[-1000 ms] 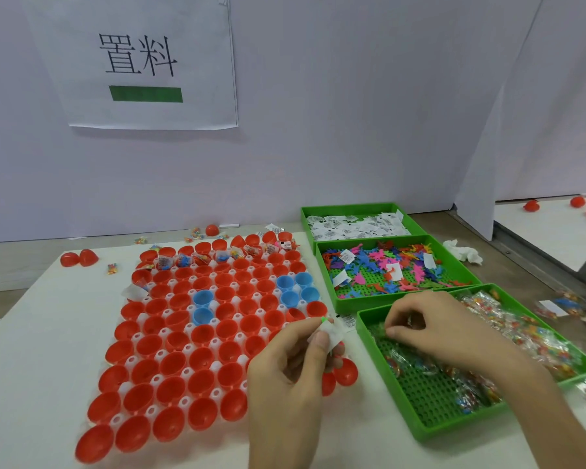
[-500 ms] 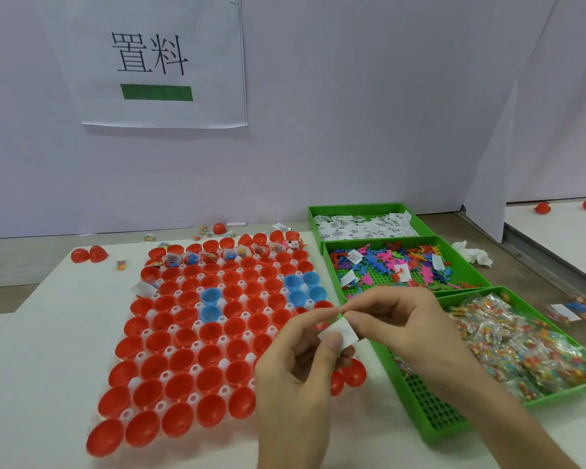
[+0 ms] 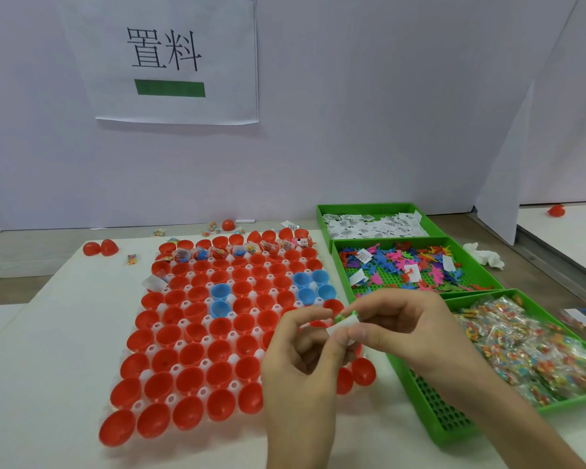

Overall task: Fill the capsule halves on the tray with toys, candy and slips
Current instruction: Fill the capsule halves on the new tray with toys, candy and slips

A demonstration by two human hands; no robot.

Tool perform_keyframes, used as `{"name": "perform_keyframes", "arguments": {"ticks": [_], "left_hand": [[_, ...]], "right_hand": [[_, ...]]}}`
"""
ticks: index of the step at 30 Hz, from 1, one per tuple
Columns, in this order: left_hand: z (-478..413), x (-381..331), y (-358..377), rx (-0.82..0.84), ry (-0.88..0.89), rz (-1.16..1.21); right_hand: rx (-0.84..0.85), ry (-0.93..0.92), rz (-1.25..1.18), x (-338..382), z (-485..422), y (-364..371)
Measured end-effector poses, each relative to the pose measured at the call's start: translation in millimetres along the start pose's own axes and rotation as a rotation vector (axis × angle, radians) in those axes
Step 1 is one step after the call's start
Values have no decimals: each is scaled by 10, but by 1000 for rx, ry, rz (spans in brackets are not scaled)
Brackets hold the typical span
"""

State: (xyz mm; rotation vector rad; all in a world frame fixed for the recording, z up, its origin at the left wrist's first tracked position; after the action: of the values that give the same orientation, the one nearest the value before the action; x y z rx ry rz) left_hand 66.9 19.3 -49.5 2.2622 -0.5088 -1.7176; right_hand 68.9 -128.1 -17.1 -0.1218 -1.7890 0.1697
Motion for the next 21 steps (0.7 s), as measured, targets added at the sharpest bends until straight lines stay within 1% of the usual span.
{"name": "perform_keyframes", "arguments": {"ticks": [3, 7, 11, 14, 18, 20, 21], "left_hand": [[-16, -4, -15, -20, -37, 42], [-21, 2, -42, -33, -23, -14], [-33, -23, -48, -36, -24, -68], [-33, -25, -54, -46, -28, -87], [-21, -38, -72, -11, -31, -119], [2, -60, -61, -9, 13, -170], [17, -55, -55, -23, 76, -224]], "right_hand": [[4, -17, -8, 24, 3, -7], [12, -31, -2, 44, 5, -5], [7, -67, 73, 26, -2, -9], [-33, -99, 144, 19, 5, -21], [-40, -135, 217, 25, 15, -24], [-47, -126, 179, 44, 3, -40], [-65, -115, 153, 64, -10, -59]]}}
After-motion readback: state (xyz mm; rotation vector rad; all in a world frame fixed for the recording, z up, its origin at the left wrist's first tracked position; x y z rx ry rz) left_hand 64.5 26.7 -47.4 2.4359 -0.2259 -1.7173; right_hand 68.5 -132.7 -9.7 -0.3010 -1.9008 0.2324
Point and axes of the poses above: each hand's wrist, its own z-axis away from the middle knuckle, its own y-axis out of the palm, x = y × z, the point moved 1 cm from there along -z, towards the middle knuckle, and after that the axes turned 5 degrees about z, right-handed, at the moved point
